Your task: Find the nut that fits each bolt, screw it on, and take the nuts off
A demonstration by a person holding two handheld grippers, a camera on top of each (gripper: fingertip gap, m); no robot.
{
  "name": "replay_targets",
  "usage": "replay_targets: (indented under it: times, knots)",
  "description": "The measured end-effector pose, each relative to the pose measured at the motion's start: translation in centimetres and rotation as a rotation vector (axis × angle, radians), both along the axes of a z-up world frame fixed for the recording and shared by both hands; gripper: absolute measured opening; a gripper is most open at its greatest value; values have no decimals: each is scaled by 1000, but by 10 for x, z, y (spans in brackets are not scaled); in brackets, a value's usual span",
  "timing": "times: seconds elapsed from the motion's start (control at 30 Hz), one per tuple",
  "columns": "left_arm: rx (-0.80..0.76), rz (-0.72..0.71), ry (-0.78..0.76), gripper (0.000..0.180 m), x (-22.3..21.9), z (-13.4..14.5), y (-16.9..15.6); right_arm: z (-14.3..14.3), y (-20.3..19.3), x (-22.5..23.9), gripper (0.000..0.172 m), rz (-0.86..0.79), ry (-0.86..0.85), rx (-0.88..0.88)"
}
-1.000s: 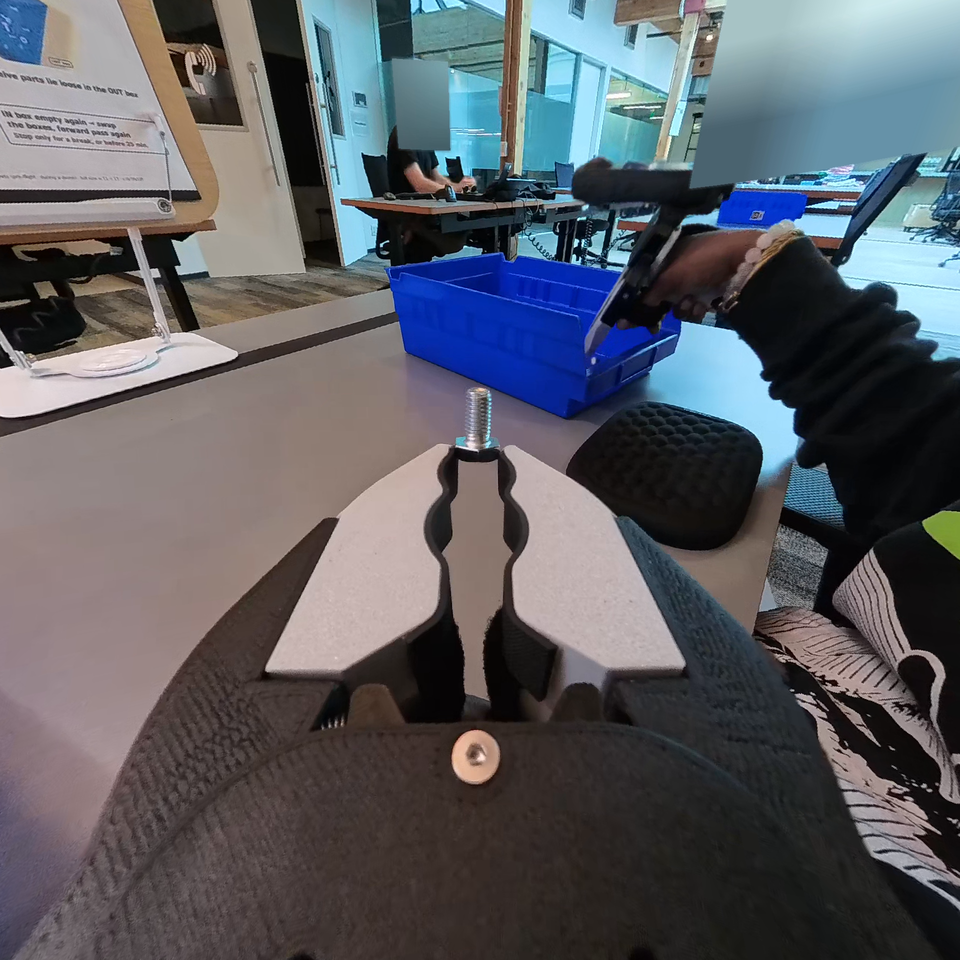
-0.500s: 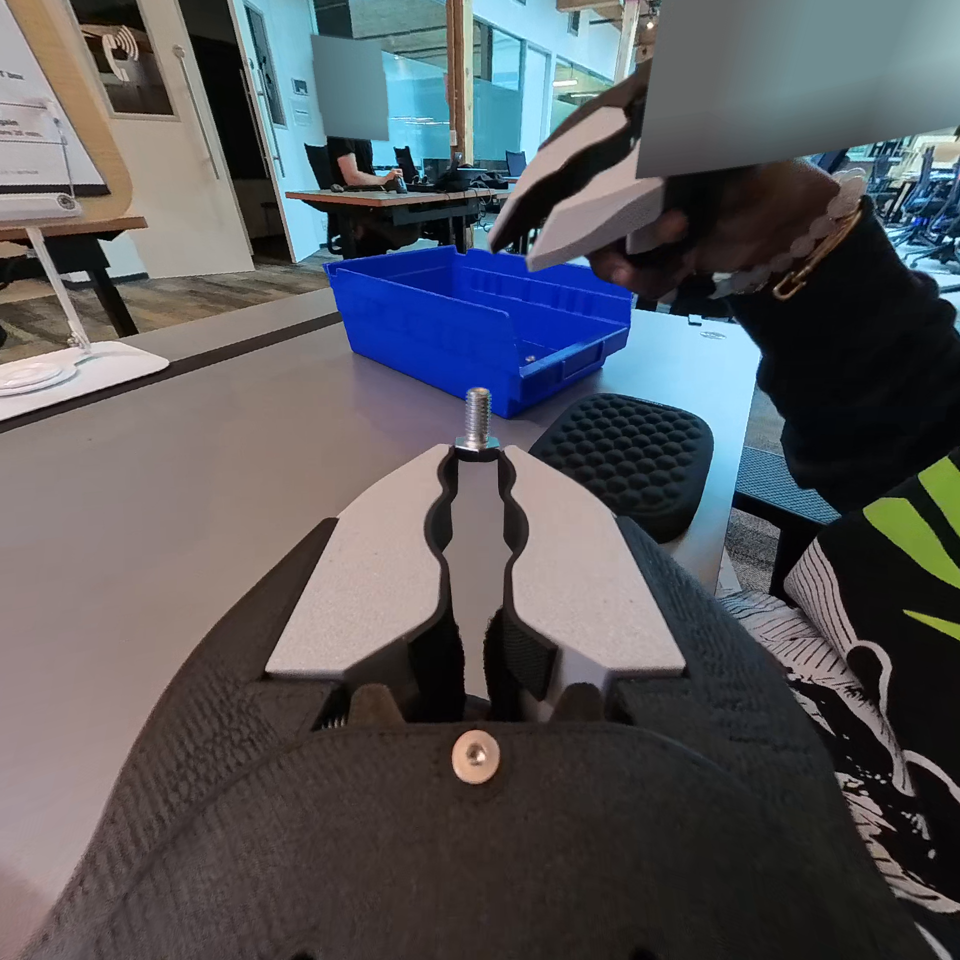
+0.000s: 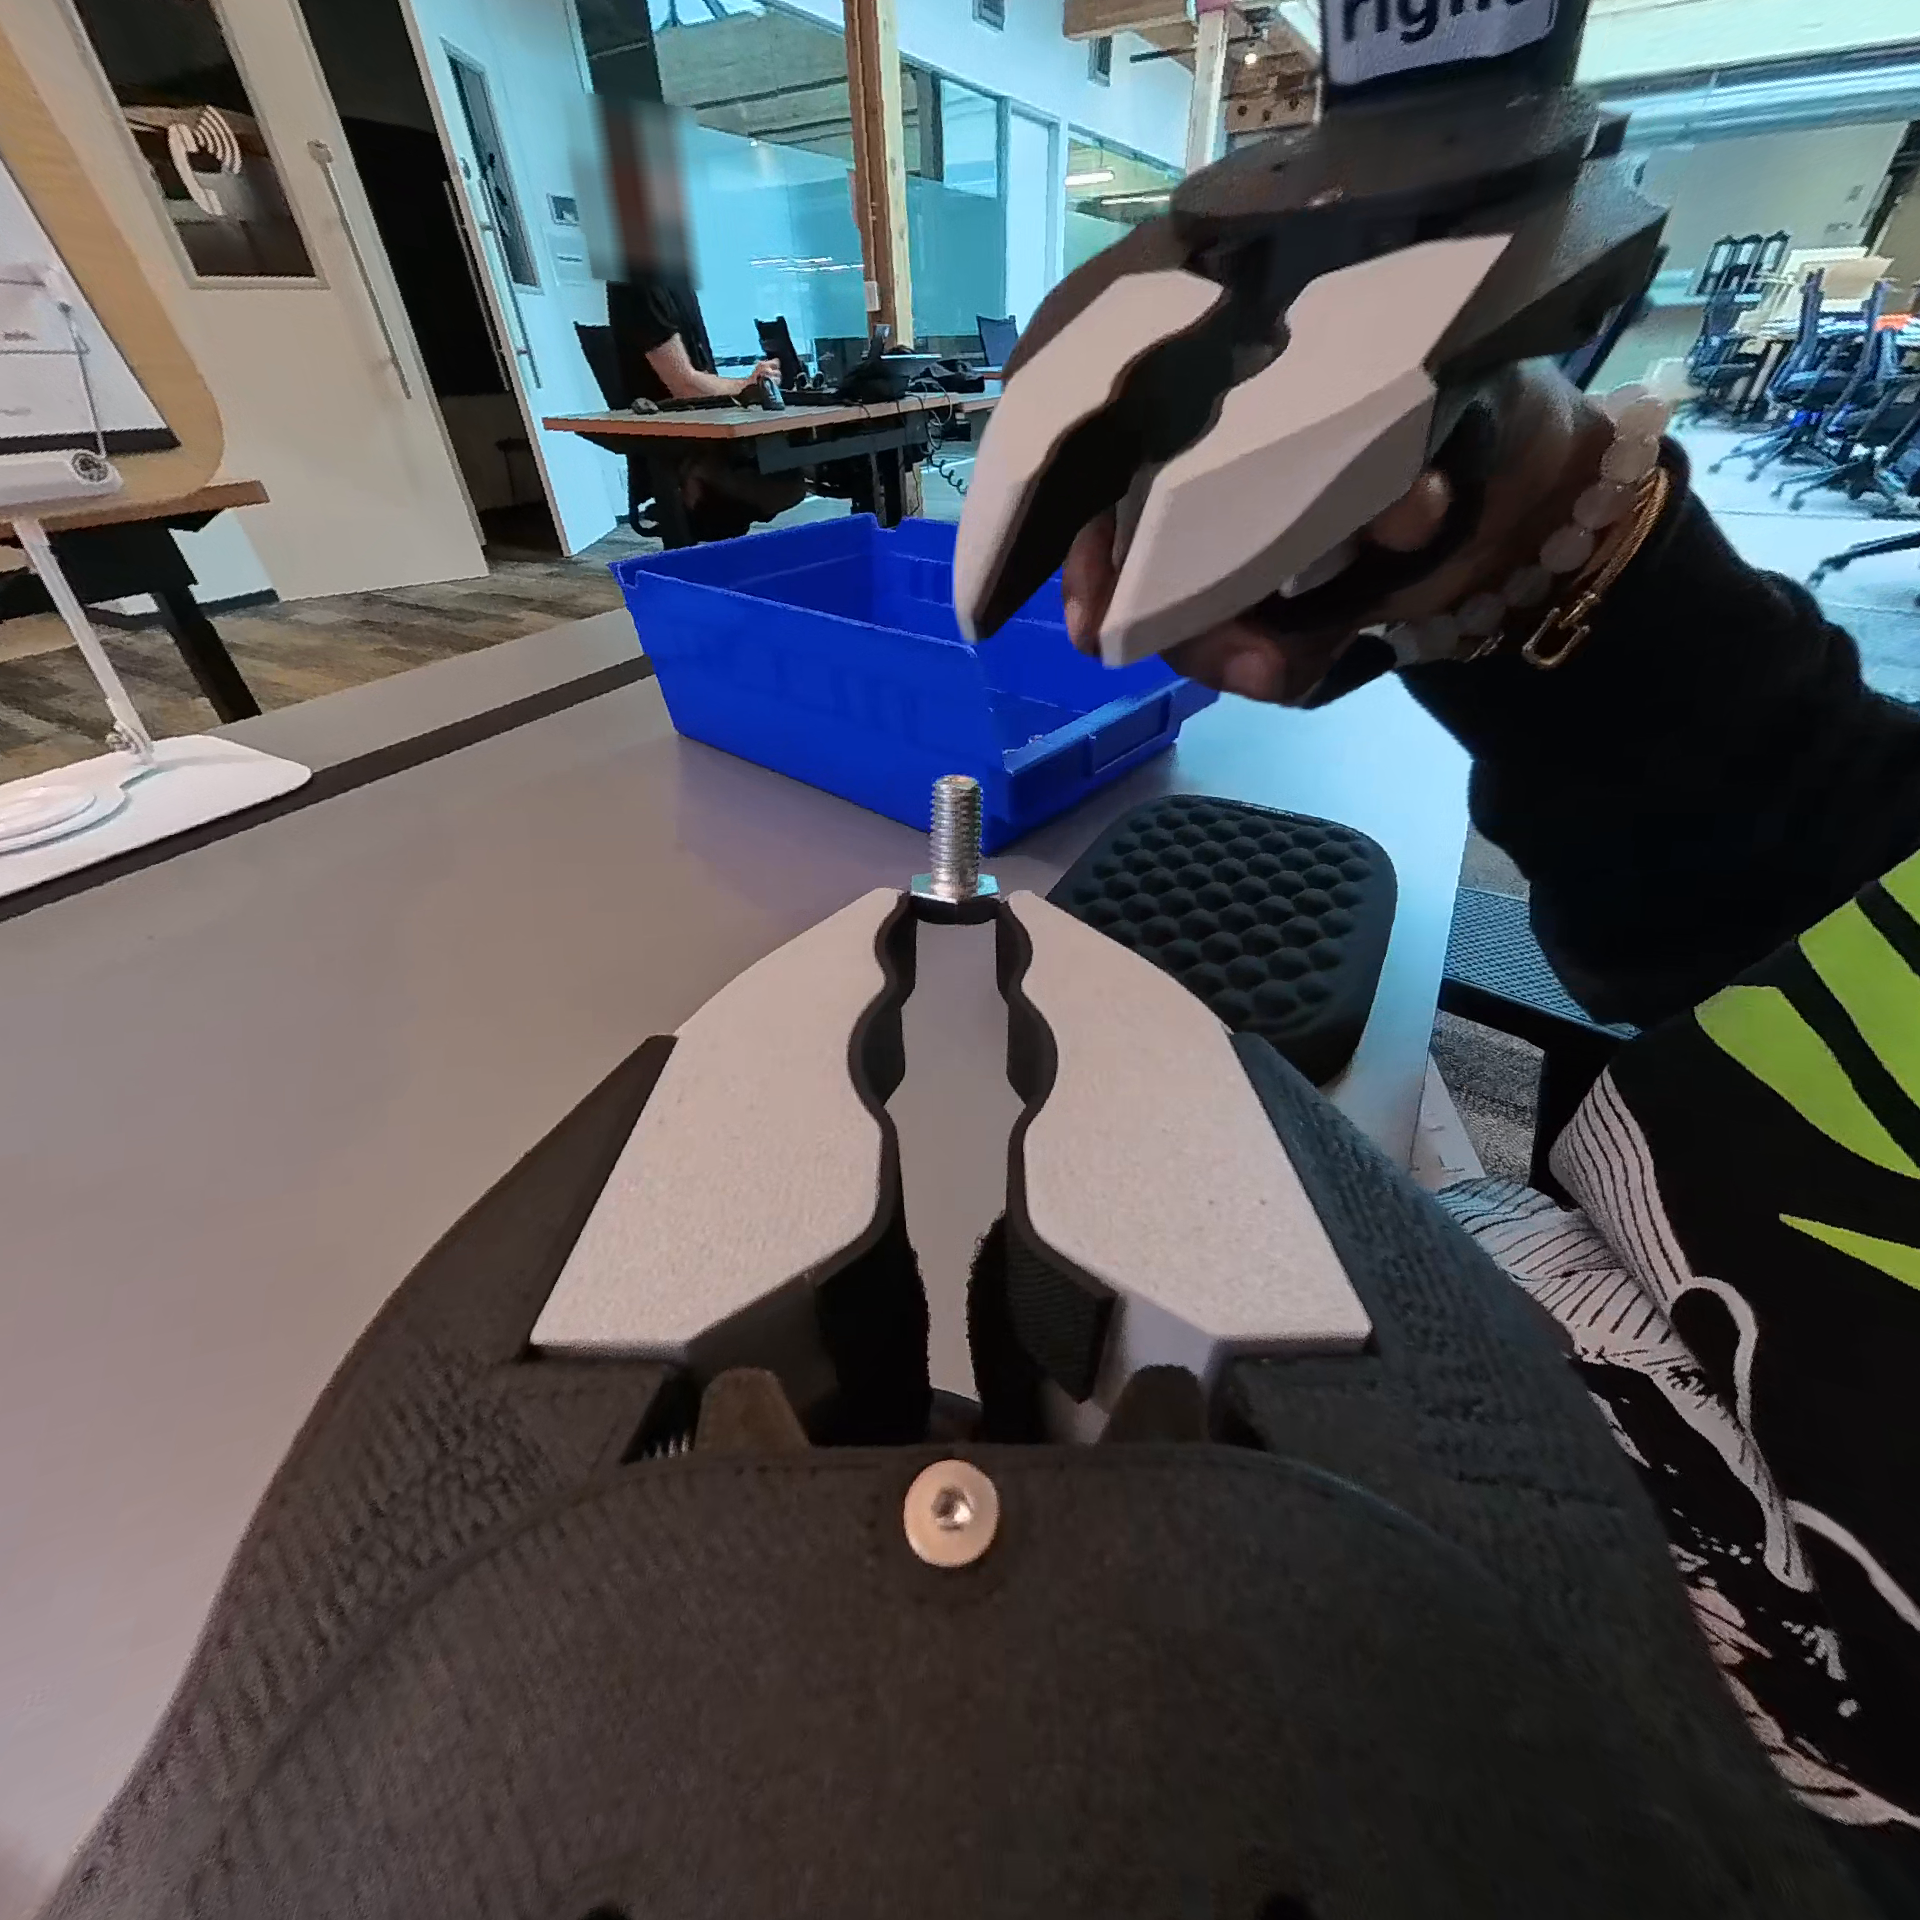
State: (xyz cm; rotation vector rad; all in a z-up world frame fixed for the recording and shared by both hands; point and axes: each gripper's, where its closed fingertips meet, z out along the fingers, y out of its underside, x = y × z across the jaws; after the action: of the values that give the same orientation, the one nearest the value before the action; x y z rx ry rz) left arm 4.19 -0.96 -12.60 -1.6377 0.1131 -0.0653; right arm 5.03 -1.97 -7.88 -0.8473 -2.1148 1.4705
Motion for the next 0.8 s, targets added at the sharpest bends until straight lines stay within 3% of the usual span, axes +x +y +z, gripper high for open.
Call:
replay_targets:
  times: [0.37, 0.47, 0.57, 0.7, 0.8]
  knots:
    - [-5, -4, 27, 15, 3, 0, 1, -22, -8, -11, 8, 20, -71, 36]
    - [19, 11, 0, 31, -1, 5, 0, -16, 5, -13, 8, -22, -47, 40]
    - [20, 40, -4, 38, -10, 6, -5, -4, 53, -21, 8, -197, -13, 74]
    - [32, 90, -18, 41, -26, 10, -17, 6, 166, -30, 8, -581, -15, 157]
    - [43, 125, -29, 42, -36, 13, -25, -4, 249, -29, 8, -832, -87, 199]
